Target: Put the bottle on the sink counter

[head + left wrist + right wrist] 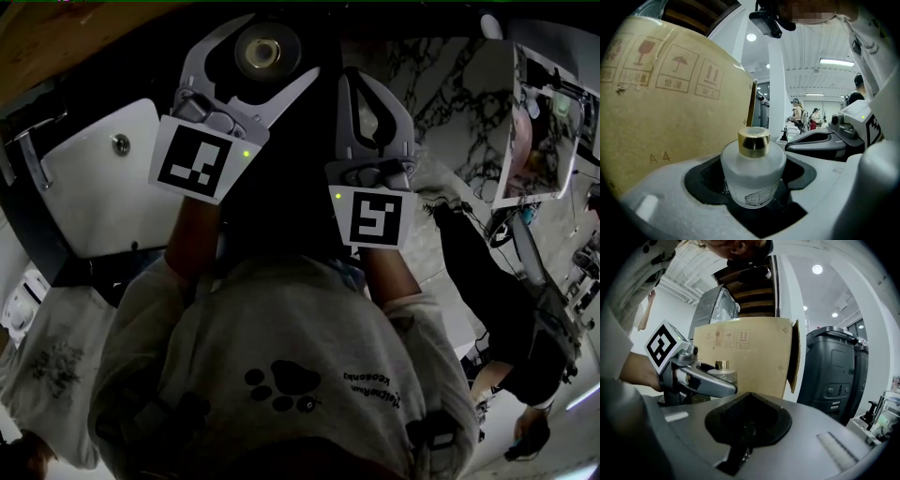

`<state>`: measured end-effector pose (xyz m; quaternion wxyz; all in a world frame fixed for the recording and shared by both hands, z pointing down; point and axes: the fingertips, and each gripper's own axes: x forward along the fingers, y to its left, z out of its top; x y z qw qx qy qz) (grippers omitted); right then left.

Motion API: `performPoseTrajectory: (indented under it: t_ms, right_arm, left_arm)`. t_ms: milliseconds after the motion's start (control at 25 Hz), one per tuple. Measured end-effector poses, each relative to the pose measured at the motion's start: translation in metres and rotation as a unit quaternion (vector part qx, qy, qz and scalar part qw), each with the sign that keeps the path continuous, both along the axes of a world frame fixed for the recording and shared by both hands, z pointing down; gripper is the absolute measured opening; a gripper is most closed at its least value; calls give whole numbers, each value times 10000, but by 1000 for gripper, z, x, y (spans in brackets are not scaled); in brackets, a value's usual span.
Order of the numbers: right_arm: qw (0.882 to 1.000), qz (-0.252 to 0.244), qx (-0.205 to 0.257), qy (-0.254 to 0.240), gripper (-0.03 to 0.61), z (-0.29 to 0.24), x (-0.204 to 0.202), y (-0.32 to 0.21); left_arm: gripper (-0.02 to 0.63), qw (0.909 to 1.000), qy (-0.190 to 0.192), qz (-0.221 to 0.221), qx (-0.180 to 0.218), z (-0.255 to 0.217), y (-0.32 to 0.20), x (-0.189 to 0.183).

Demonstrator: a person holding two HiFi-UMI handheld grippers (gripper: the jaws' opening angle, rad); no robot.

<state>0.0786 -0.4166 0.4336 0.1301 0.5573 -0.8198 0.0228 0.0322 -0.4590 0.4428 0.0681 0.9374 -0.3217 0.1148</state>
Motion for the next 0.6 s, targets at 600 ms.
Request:
performPoseTrajectory:
  t_ms: [600]
  right_arm:
    - [9999, 54, -109, -16, 2, 16, -2, -11]
  left_arm:
    - [339, 9999, -141, 0, -23, 24, -12, 5]
